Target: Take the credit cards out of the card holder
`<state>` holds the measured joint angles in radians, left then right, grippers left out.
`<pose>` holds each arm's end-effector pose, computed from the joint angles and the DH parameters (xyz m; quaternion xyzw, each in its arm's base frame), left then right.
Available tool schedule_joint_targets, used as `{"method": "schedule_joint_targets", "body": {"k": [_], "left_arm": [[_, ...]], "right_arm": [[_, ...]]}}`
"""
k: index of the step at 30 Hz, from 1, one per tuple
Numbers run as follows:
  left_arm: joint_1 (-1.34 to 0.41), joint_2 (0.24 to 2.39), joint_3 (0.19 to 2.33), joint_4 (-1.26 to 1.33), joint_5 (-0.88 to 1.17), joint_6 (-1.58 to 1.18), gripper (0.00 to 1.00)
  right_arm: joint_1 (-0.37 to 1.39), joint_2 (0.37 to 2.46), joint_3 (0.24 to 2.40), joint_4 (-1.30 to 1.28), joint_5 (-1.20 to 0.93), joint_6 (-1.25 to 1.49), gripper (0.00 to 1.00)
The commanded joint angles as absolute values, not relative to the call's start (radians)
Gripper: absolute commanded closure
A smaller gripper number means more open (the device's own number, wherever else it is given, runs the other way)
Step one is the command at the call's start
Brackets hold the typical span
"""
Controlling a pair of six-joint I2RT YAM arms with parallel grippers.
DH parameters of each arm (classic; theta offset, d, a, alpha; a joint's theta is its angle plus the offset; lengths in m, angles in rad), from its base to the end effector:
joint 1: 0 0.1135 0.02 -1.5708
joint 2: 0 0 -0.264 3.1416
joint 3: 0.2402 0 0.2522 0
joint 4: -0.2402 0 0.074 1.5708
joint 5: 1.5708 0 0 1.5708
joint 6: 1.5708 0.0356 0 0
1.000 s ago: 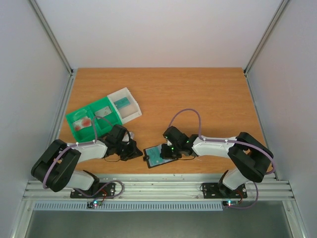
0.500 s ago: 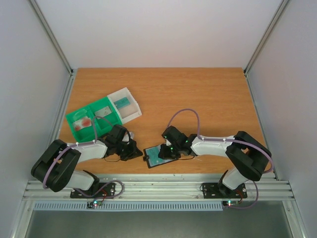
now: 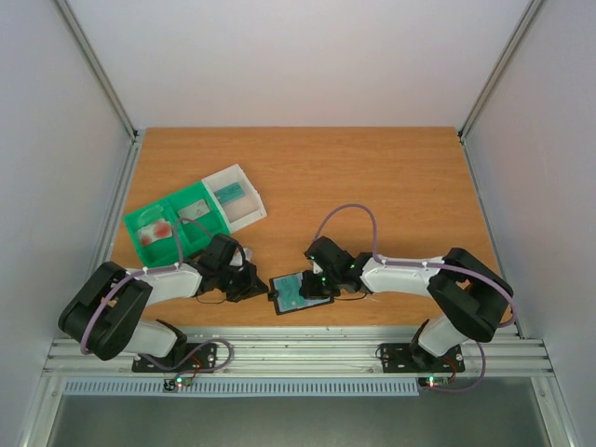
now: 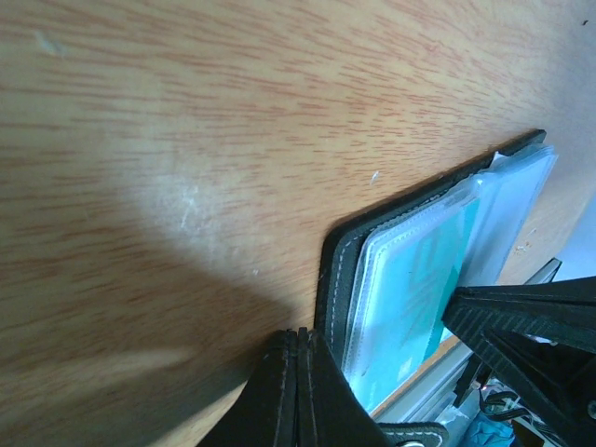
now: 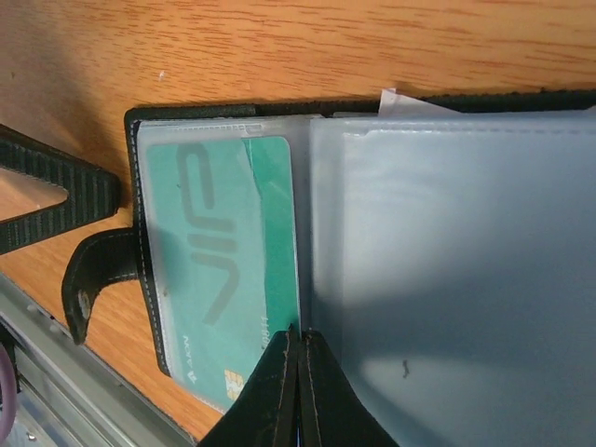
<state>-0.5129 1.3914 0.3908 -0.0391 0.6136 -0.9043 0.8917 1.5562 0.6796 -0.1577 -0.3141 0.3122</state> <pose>0.1710 -0.1199 0.1105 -0.1011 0.9177 -0.3841 0.0003 0.1636 0.2202 0.1349 -0.3118 0.9008 0.2725 0.1304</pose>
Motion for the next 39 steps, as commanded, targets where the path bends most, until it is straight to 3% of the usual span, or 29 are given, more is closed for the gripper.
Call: {"method": "schedule_joint_targets", "body": {"k": [1, 14, 23, 39], "left_arm": [[-0.522, 1.411, 0.396, -0.032, 0.575, -0.875, 1.0], [-0.522, 1.38, 0.403, -0.069, 0.568, -0.868, 0.99], [-0.522, 1.24, 0.433, -0.186, 0.53, -0.87, 0.76], [-0.522, 1.051, 0.426, -0.127, 0.604, -0.926, 0.54]], "right_arm": [[0.893, 1.499, 0.665, -0.182, -0.274, 0.318, 0.99], [0.888, 1.386, 0.639, -0.248, -0.198, 0.32, 0.99], [0.887, 1.29, 0.626, -0.279, -0.145, 0.332, 0.99], [0.887, 1.186, 0.612, -0.289, -0.127, 0.365, 0.99]]}}
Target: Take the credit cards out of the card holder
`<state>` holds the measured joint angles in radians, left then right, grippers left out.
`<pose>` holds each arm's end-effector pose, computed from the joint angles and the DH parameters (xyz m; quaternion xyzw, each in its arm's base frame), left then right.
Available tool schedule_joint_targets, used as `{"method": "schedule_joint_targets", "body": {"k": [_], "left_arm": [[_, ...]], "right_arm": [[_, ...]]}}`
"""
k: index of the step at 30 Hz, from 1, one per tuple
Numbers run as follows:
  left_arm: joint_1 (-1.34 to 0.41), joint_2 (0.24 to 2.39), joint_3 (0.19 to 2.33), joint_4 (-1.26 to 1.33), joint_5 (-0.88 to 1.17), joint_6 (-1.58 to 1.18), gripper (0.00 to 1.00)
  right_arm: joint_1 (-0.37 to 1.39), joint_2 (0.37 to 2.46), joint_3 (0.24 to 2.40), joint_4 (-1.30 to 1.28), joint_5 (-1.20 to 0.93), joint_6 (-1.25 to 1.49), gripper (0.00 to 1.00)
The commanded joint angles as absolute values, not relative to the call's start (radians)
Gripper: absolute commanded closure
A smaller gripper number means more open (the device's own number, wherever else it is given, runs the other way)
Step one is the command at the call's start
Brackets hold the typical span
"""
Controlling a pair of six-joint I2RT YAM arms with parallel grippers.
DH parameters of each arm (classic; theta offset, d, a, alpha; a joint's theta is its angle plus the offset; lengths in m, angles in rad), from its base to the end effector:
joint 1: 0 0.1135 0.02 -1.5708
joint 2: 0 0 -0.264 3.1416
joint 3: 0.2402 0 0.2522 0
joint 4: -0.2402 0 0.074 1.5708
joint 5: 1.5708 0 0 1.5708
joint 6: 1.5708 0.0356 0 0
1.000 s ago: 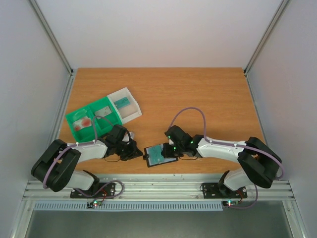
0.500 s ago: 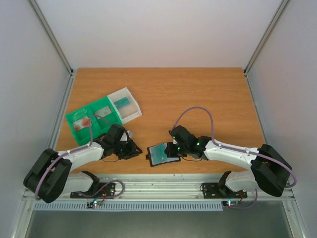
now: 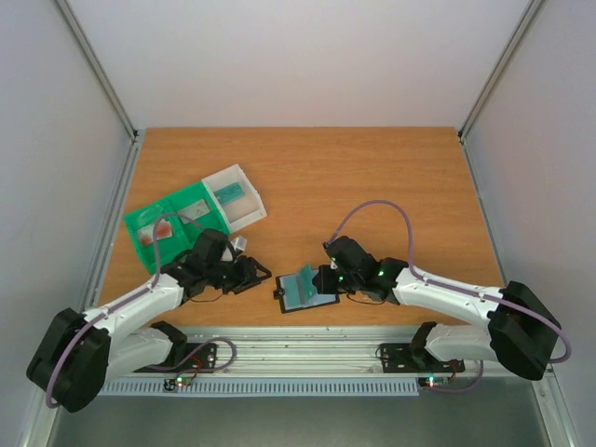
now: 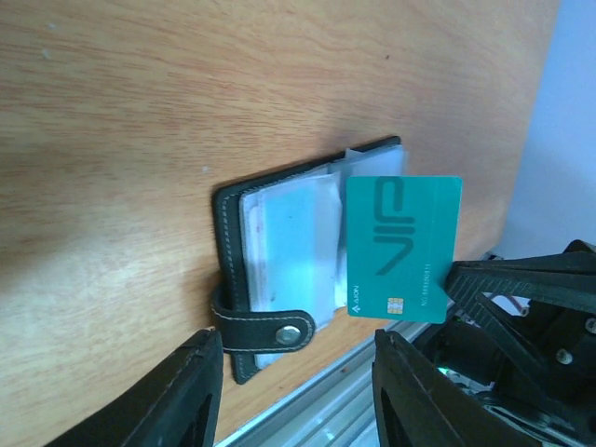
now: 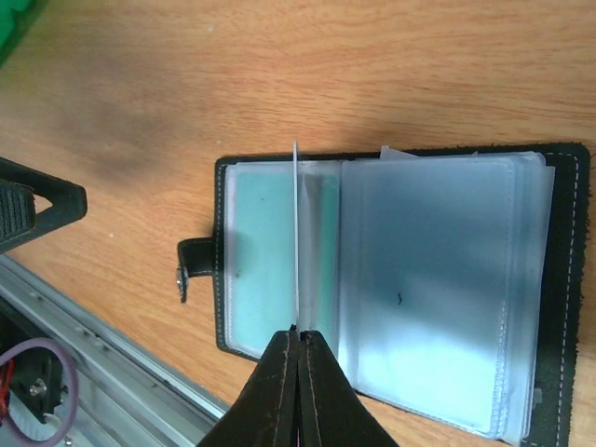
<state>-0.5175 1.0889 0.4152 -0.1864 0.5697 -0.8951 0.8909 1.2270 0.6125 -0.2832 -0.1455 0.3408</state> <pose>0.1594 -0.1128 0.1627 -0.0728 0.9021 -0.4171 0.0830 0.1430 0.1851 0.1844 -0.2788 0.8995 0.2463 0.2292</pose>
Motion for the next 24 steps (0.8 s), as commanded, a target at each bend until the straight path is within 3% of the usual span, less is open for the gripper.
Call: {"method": "schedule_joint_targets", "body": {"k": [1, 6, 10, 24], "left_arm": [[-0.522, 1.043, 0.425, -0.118, 0.61, -0.935, 0.52], [-0.522, 1.004, 0.397, -0.033, 0.643, -0.995, 0.37], [-0.523, 0.96, 0.359, 0.081, 0.661, -1.088, 0.32], [-0.526, 0.869, 0.329, 0.315, 0.668, -1.251, 0.43]], "right_arm": [[0.887, 1.177, 0.613, -0.292, -0.128, 0.37, 0.99], [0.887, 1.119, 0.616, -0.308, -0.122, 0.402, 0.99], [0.886, 1.07, 0.627, -0.3, -0.141, 0.438, 0.99], [0.887, 0.948, 0.64, -0.071, -0.306, 0.632, 0.99]]}}
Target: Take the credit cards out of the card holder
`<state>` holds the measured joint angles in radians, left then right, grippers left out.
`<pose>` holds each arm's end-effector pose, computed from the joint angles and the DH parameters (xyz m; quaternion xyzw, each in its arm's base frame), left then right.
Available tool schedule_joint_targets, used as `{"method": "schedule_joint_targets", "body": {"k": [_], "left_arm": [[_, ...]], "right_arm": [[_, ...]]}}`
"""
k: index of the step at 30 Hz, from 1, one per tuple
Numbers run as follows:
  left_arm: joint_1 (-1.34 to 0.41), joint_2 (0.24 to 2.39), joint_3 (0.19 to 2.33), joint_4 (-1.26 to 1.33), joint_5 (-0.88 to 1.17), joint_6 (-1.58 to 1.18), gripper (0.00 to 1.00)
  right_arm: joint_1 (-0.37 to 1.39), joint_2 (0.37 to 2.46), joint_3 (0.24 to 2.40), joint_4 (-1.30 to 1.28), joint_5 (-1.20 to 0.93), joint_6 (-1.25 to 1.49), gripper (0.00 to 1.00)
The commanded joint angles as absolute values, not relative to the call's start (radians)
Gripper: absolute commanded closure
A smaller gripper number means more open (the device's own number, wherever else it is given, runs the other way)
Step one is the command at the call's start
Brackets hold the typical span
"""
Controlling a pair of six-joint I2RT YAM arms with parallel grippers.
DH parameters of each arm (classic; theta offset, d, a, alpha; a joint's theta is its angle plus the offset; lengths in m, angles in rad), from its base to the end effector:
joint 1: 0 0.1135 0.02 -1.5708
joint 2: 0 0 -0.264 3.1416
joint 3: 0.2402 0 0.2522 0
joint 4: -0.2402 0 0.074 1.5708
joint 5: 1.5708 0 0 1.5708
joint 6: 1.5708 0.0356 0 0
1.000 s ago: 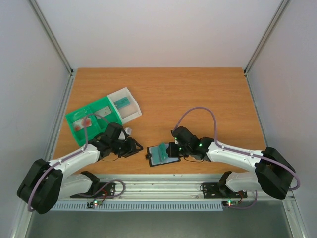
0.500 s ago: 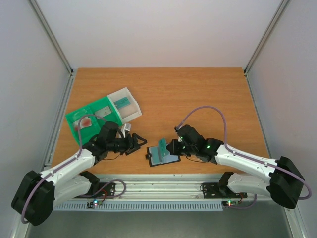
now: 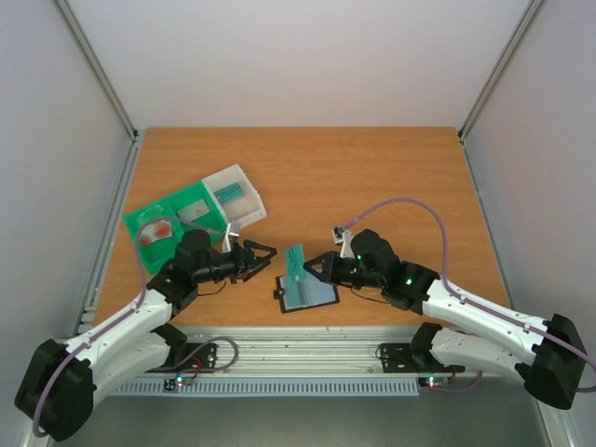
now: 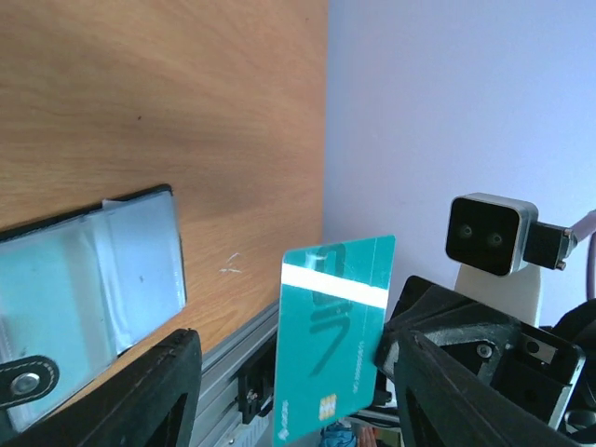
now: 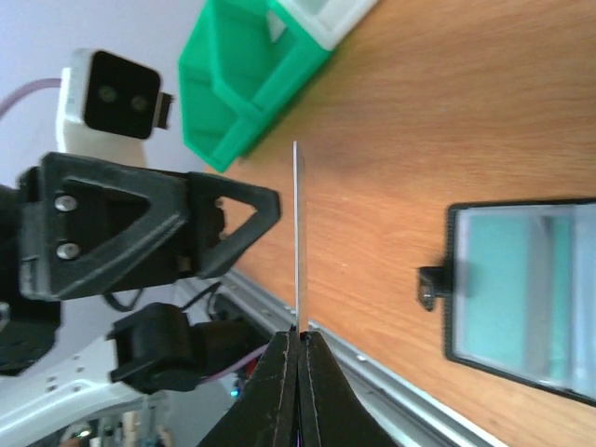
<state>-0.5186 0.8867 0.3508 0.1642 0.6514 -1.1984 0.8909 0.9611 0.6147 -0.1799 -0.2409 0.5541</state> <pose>0.1541 -0.1128 0.2074 -0.0905 0.7976 -0.5773 0.1495 0.1276 0.1714 0.2487 -0.2033 0.8382 0.4056 0.3026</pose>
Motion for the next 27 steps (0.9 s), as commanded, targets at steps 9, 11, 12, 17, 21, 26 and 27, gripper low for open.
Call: {"method": "schedule_joint_targets", "body": {"k": [9, 11, 12, 17, 21, 26, 27], "left_arm": [[-0.57, 0.903, 0.329, 0.403, 0.654, -1.265, 0.56], [-0.57, 0.911, 0.319, 0.446, 0.66, -1.286, 0.67], [-0.571, 0.912, 0.316, 0.46, 0.661, -1.295, 0.74], [-0.571, 0.899, 0.316, 0.48, 0.674, -1.306, 1.0], [-0.57, 0.899, 0.331, 0.464, 0.714, -1.282, 1.0], [-0.571, 0.907, 0.364, 0.443, 0.801, -1.239, 1.0], [-0.57, 0.908, 0.373, 0.428, 0.831, -1.222, 1.0]], "right_arm": [[0.887, 0.964, 0.615, 0.055, -0.373, 0.7, 0.99], [0.887, 0.963, 0.61, 0.056, -0.378, 0.701, 0.99], [0.887, 0.962, 0.607, 0.055, -0.378, 0.701, 0.99], [0.887, 0.968, 0.6, 0.028, -0.404, 0.661, 0.98], [0.887, 0.927, 0.608, -0.074, -0.394, 0.58, 0.9], [0.886, 0.847, 0.708, -0.337, -0.338, 0.398, 0.78], [0.885, 0.832, 0.732, -0.39, -0.328, 0.351, 0.73]]}}
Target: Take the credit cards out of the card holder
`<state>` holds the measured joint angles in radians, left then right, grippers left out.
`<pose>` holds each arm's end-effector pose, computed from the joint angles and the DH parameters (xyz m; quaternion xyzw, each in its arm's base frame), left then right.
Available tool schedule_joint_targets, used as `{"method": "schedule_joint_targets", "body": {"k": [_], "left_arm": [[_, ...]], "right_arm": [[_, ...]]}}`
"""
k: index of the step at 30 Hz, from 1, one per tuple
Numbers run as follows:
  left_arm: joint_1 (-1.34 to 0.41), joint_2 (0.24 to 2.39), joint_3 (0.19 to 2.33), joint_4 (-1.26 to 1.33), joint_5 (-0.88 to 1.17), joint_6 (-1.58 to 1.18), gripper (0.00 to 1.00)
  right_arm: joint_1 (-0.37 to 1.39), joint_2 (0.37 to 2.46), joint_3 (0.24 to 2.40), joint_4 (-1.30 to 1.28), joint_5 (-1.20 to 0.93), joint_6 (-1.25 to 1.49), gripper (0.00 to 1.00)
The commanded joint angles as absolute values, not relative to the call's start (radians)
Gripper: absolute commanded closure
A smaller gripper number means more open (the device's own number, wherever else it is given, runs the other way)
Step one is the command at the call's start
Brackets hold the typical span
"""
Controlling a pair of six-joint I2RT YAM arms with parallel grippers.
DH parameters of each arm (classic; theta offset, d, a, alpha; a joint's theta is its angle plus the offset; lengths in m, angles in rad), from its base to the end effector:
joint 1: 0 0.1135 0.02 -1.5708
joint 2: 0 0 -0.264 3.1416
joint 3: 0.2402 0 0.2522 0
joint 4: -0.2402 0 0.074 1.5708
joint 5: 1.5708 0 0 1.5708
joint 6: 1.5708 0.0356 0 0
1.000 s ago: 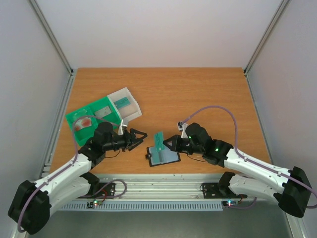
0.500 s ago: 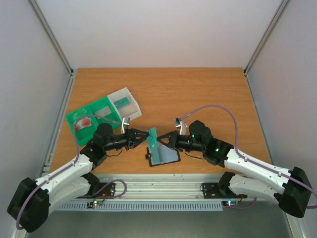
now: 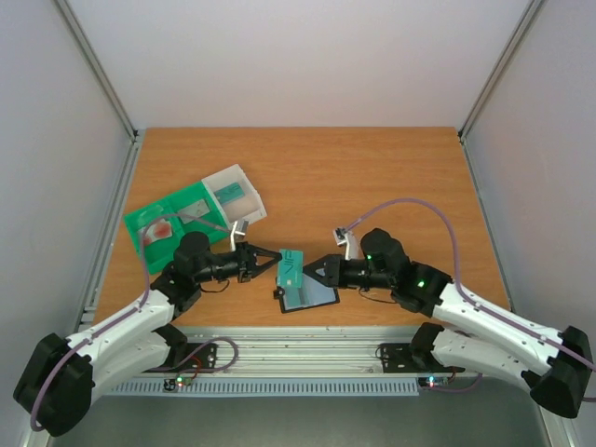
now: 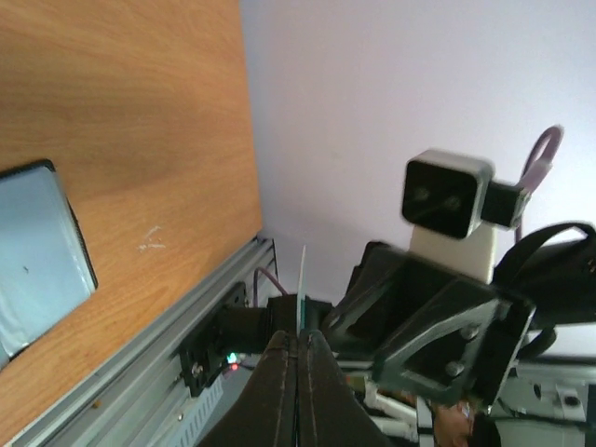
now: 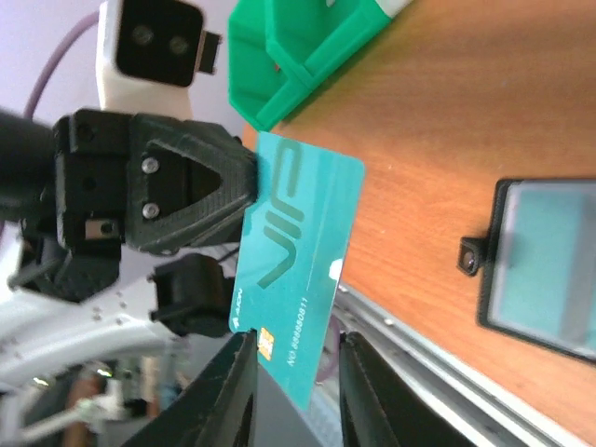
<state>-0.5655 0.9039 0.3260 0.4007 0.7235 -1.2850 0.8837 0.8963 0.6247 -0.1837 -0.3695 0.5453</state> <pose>0.1510 -0.1237 0.2196 -0.0399 0.7513 -0.6427 0.1443 0.1191 0.1655 0.2646 -0.2363 0.8057 0.4586 0.2909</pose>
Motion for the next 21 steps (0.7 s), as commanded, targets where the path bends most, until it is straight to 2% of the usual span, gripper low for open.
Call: {"method": "schedule_joint_targets", "body": {"k": [1, 7, 12, 17, 21], "left_arm": [[-0.569, 0.909, 0.381, 0.417, 0.85, -1.211, 1.0], [-0.571, 0.909, 0.445, 0.253, 0.951, -1.11, 1.0], [-0.57, 0.903, 0.469, 0.199, 1.011, -1.05, 1.0], [-0.571, 0.89, 0.477, 0.135, 1.038, -0.999, 1.0], [-0.571, 0.877, 0.47, 0.137, 1.072, -0.989, 1.0]], "right_arm": [[0.885, 0.824, 0.754, -0.442, -0.321, 0.317, 0.7], [0.885, 0.851, 0.898, -0.657, -0.37, 0.143, 0.55], [0.885, 0.929, 0.992, -0.759, -0.435, 0.047, 0.51], [0.884, 1.014, 1.018, -0.736, -0.526, 0.029, 0.5], [0.881, 1.054, 1.034, -0.728, -0.524, 0.017, 0.44]]}}
